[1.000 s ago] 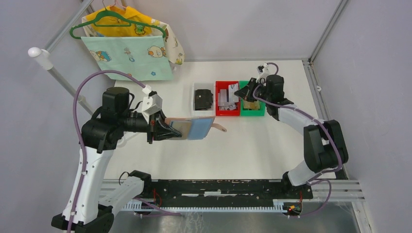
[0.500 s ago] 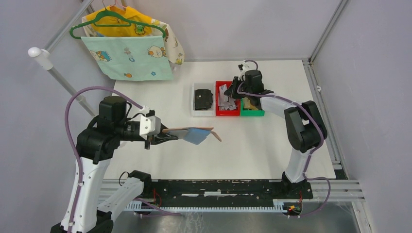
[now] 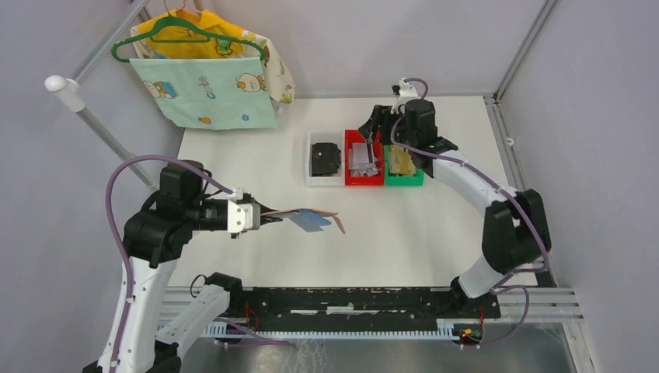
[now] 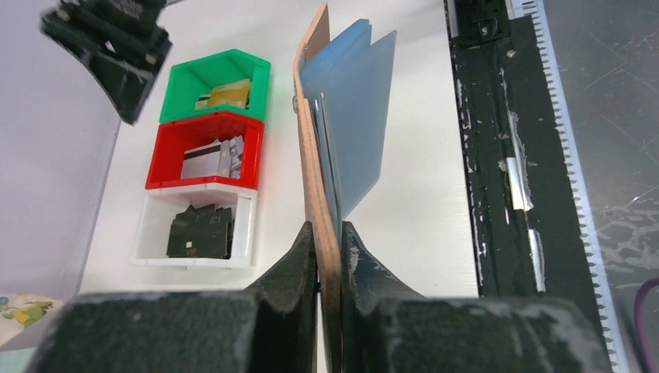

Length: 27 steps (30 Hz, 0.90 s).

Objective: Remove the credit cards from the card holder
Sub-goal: Place the credit card in the storage box, then close the card holder.

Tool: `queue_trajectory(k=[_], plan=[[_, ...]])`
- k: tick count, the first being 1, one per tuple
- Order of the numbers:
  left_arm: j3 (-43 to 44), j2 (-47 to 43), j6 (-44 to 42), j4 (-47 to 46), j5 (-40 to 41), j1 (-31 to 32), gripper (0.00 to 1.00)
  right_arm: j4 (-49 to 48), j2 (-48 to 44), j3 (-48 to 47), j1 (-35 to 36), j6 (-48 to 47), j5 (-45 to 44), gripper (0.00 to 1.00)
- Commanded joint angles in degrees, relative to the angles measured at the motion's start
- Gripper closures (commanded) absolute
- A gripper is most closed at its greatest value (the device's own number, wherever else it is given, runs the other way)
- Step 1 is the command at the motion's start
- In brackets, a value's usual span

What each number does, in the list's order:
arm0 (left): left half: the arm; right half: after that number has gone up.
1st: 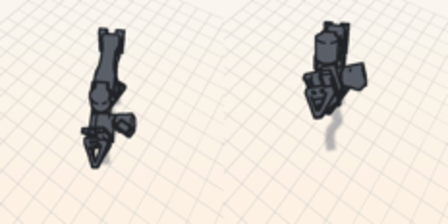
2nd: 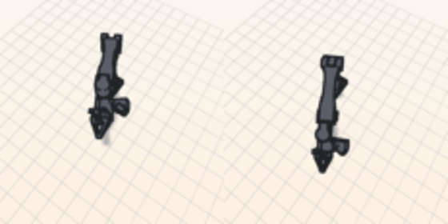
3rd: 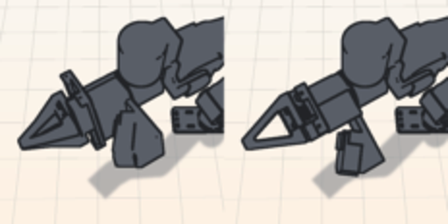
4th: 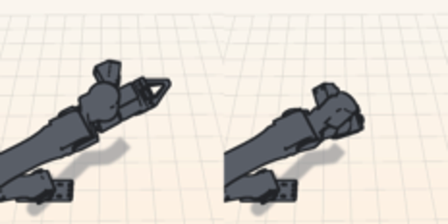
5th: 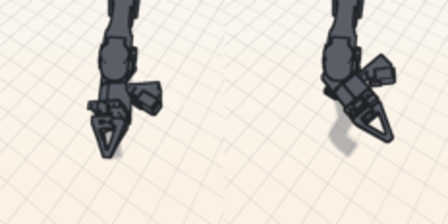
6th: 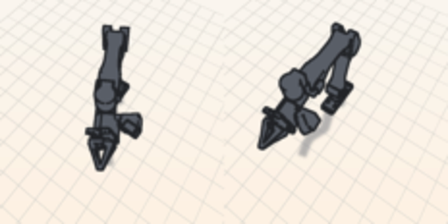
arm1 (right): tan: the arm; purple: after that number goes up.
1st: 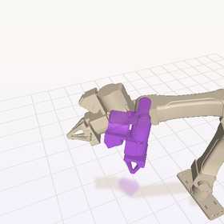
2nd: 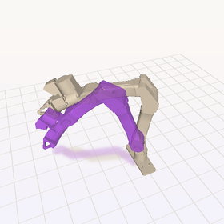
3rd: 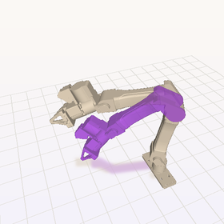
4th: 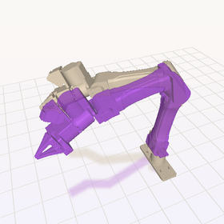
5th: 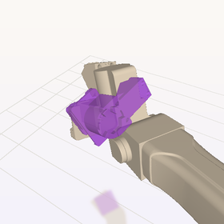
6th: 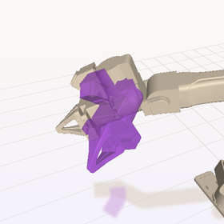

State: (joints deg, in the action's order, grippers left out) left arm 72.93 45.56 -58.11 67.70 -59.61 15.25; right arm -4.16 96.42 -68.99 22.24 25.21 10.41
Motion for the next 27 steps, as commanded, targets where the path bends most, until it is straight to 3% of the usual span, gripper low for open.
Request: queue_trajectory(k=[1, 7, 9, 14, 16, 20, 27], plan=[[-0.24, -0.2, -6.09, -0.08, 0.61, 0.19, 0.98, -3.46, -13.28, 2.43, 0.44, -3.3, 2.96, 0.26], [-0.31, 1.07, -6.82, 1.38, -0.25, 0.22, 0.98, -3.6, -25.21, 8.13, 0.65, -6.2, 13.25, 0.15], [-0.61, 1.25, -6.28, 1.38, -0.61, 0.28, 0.98, -4.23, -28.03, 10.18, 0.78, -6.11, 20.39, 0.14], [-1.78, 1.57, -8.08, 1.93, 1.12, 0.18, 0.98, -19.13, -34.88, 19.94, 5.05, 1.66, 35.02, 0.07], [-1.89, 2.1, -9.83, 2.69, 2.35, 0.19, 0.98, -20.06, -35.83, 20.9, 9.66, 1.12, 35.87, 0.02], [-2.04, 3.15, -11.52, 3.05, 4.64, 0.17, 0.98, -22.47, -35.94, 21.28, 18.3, 1.14, 35.43, 0.02], [-2.91, 3.71, -10.83, 0.84, 6.83, 0.25, 0.98, -18.09, -32.7, 18.62, 29.49, -3.65, 30.69, 0.02]])
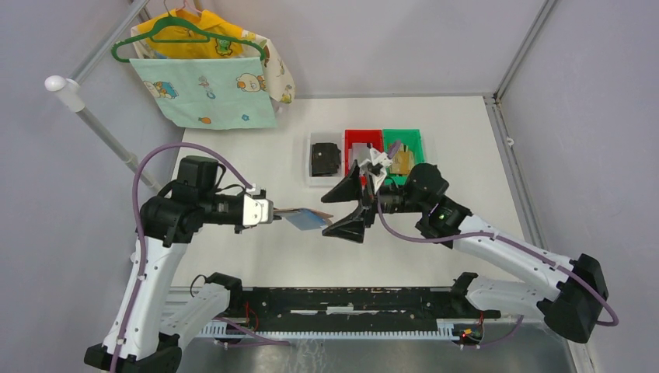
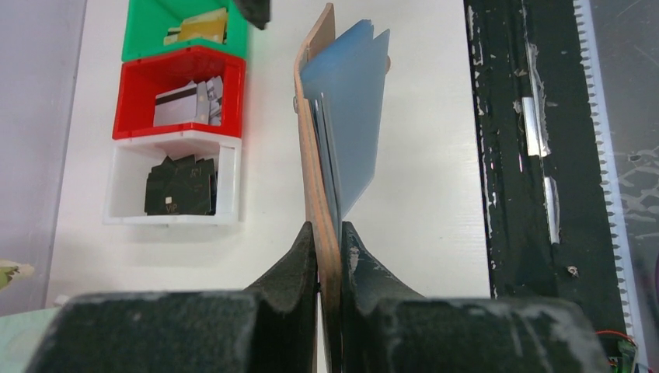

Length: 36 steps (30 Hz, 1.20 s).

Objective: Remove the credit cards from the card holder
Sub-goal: Close the card holder.

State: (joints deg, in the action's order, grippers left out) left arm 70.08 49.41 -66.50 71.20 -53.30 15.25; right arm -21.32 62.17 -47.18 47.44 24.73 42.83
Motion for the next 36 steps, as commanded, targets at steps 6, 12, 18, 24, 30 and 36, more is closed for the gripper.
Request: queue_trajectory(k=[6, 12, 18, 24, 30, 36], plan=[[-1.07, -0.9, -2.06, -5.99, 2.81, 0.26, 0.98, 0.92, 8.13, -7.13, 12.08, -4.28, -5.02, 0.02], [-6.45, -6.0, -0.96, -15.2, 5.57, 0.27, 0.98, -4.41, 12.02, -6.44, 12.93, 5.95, -14.19, 0.02], [-13.66, -11.45, -4.91, -25.47, 5.57, 0.2, 0.98, -23.15, 11.64, 0.6, 12.04, 20.97, -26.34, 0.02], [-21.43, -17.42, -17.24, -32.92, 7.24, 0.21, 0.98, -34.32, 14.95, 3.26, 11.66, 37.8, -33.37, 0.02], [-23.8, -18.17, -22.46, -38.18, 10.21, 0.23, 0.98, -26.34, 17.04, -0.82, 13.17, 35.42, -36.82, 0.03], [-22.37, -16.49, -18.77, -41.18, 12.17, 0.22, 0.98, -22.29, 15.91, -0.13, 14.59, 31.37, -39.23, 0.02]])
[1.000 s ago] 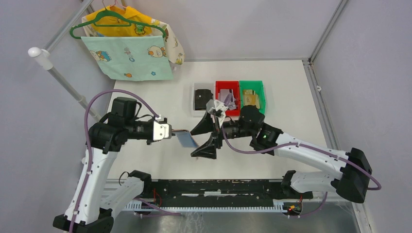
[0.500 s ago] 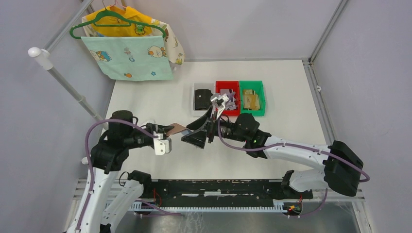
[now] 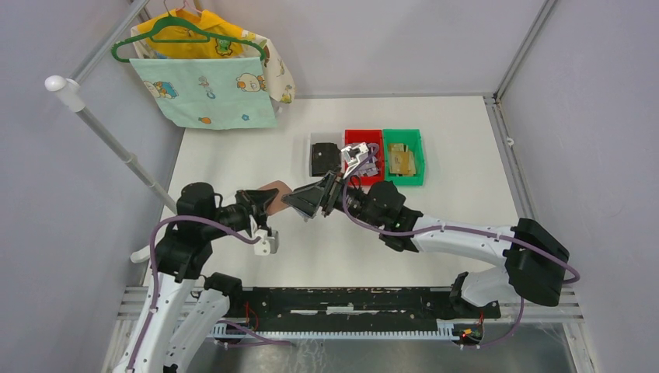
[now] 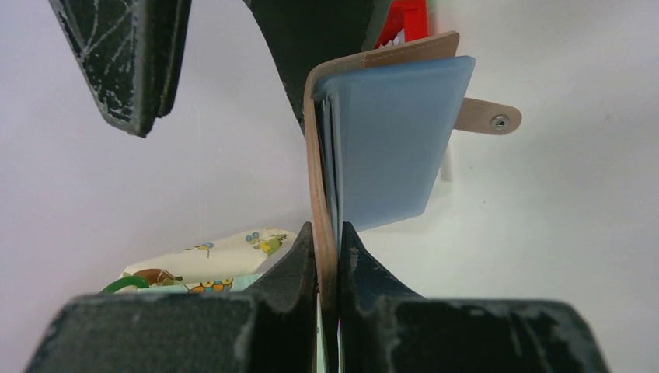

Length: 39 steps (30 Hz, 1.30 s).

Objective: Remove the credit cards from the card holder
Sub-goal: Close the card holder.

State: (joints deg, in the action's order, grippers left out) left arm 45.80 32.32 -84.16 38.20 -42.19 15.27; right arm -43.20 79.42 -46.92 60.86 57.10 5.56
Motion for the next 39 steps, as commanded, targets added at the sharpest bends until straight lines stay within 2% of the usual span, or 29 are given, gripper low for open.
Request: queue_trajectory(k=[1, 4, 9, 19, 23, 32, 35, 39], plan=[[1.58, 0.56, -0.59, -9.19, 1.21, 0.27, 0.98, -3.26, -1.39, 0.63, 1.21, 0.06, -1.72, 0.02], [0.3, 0.24, 0.25, -12.36, 1.64, 0.18, 0.98, -7.1, -0.75, 1.38, 1.53, 2.49, 0.16, 0.02], [-3.7, -2.65, 3.28, -23.03, 2.15, 0.23, 0.98, -10.84, 0.69, 2.33, 2.7, 6.69, -0.87, 0.02], [-5.15, -3.28, 2.58, -28.38, 4.4, 0.27, 0.98, -5.2, 1.09, -1.52, 3.73, 5.26, -4.83, 0.02], [-5.3, -3.61, 1.47, -27.2, 3.52, 0.32, 0.98, -10.29, 1.47, -0.01, 3.83, 7.61, -7.37, 0.02], [-7.39, -5.26, -4.84, -24.84, 1.7, 0.38, 0.98, -10.46, 6.2, -8.19, 3.95, 8.35, -5.72, 0.02], [-8.3, -5.78, -7.76, -24.84, 1.23, 0.37, 0.98, -10.59, 7.23, -9.59, 4.16, 9.84, -5.72, 0.09], [-10.05, -7.0, -12.57, -24.88, 1.04, 0.46, 0.96, -13.12, 6.84, -7.62, 4.22, 11.95, -7.36, 0.35]])
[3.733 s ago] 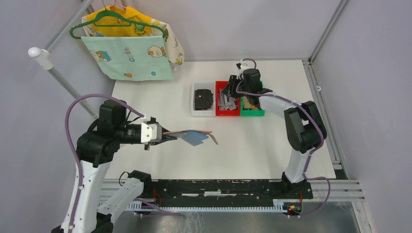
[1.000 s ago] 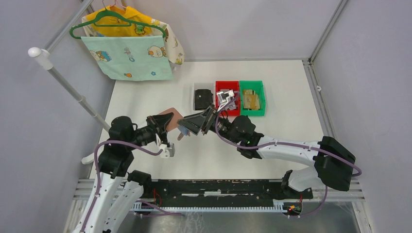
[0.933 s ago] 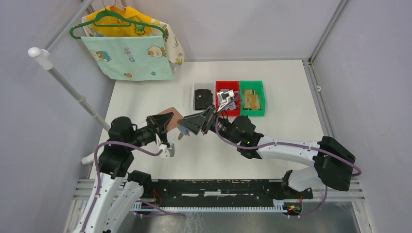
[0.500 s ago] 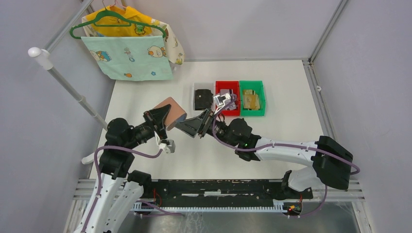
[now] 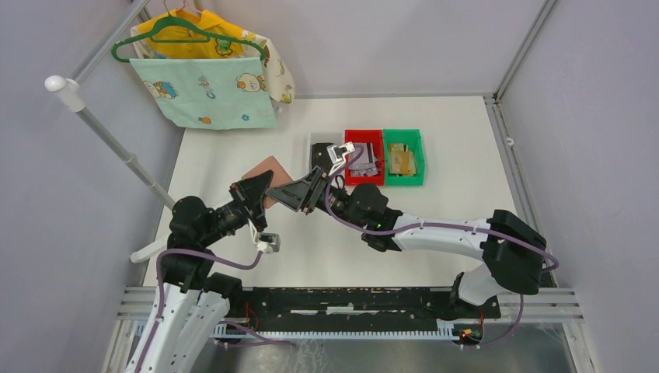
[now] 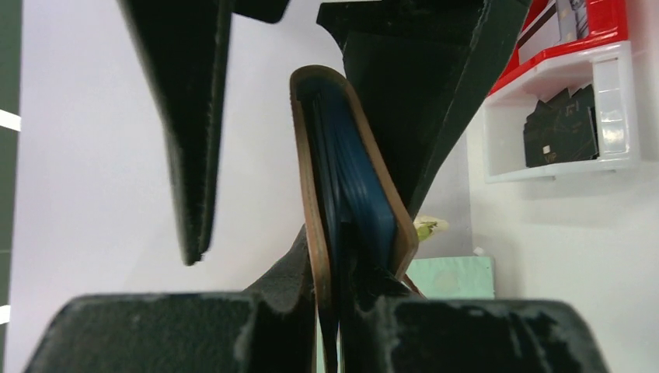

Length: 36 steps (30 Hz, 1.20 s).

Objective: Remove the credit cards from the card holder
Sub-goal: Close the card holder, then place the card holder at the center of the board.

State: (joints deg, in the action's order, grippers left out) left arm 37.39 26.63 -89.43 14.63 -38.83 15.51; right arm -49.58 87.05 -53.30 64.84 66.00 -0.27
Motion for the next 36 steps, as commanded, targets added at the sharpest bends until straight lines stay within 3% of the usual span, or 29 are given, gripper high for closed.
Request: queue_trajectory(k=[1, 5, 8, 10, 12, 15, 18, 19, 21, 23, 24, 27, 31, 36], plan=[[-2.03, -1.58, -8.2, -1.28, -2.38, 0.22, 0.95, -7.02, -1.1, -0.63, 0.2, 3.29, -2.14, 0.43], [-2.6, -1.76, -10.48, -1.09, -1.99, 0.22, 0.8, -6.82, -2.86, 1.35, 0.22, 3.35, -4.47, 0.7], [-2.55, -1.91, -13.96, 0.78, -2.54, 0.23, 0.75, -7.1, -3.94, 2.74, 0.01, 3.72, -6.08, 0.9], [-2.32, -2.0, -15.85, 2.38, -3.21, 0.23, 0.65, -7.03, -4.86, 3.56, -0.3, 3.72, -6.49, 0.93], [-1.39, -1.62, -18.15, 5.88, -3.8, 0.18, 0.42, -6.4, -6.24, 4.76, -1.32, 3.36, -6.96, 0.93], [2.3, 1.46, -20.98, 16.49, -3.91, 0.17, 0.21, -3.0, -9.7, 7.08, -3.77, -0.1, -7.51, 0.95], [7.12, 6.92, -17.96, 27.17, -2.01, 0.22, 0.11, 3.38, -14.01, 10.83, -8.27, -4.02, -5.73, 0.98], [8.71, 9.04, -14.68, 28.86, -1.09, 0.22, 0.05, 6.05, -15.82, 12.44, -10.63, -4.33, -3.87, 0.98], [12.28, 13.91, -3.74, 29.89, 1.17, 0.22, 0.04, 9.84, -19.14, 16.62, -14.51, -5.88, 0.87, 0.98], [16.29, 20.43, 11.43, 29.45, 5.38, 0.24, 0.01, 13.24, -21.5, 20.79, -18.11, -7.35, 7.98, 0.99], [18.5, 24.46, 23.07, 29.12, 8.52, 0.14, 0.01, 15.57, -22.65, 22.7, -19.28, -8.33, 10.04, 0.99], [26.49, 37.91, 41.67, 32.19, 17.32, -1.03, 0.0, 18.67, -24.53, 28.4, -20.41, -11.44, 15.86, 0.99], [31.09, 49.47, 53.08, 34.55, 13.43, -6.54, 0.0, 18.56, -22.98, 33.11, -20.64, -13.89, 22.47, 0.98], [25.48, 48.89, 55.81, 27.42, 13.67, -8.47, 0.0, 19.29, -19.71, 37.25, -21.23, -16.86, 25.07, 0.95]])
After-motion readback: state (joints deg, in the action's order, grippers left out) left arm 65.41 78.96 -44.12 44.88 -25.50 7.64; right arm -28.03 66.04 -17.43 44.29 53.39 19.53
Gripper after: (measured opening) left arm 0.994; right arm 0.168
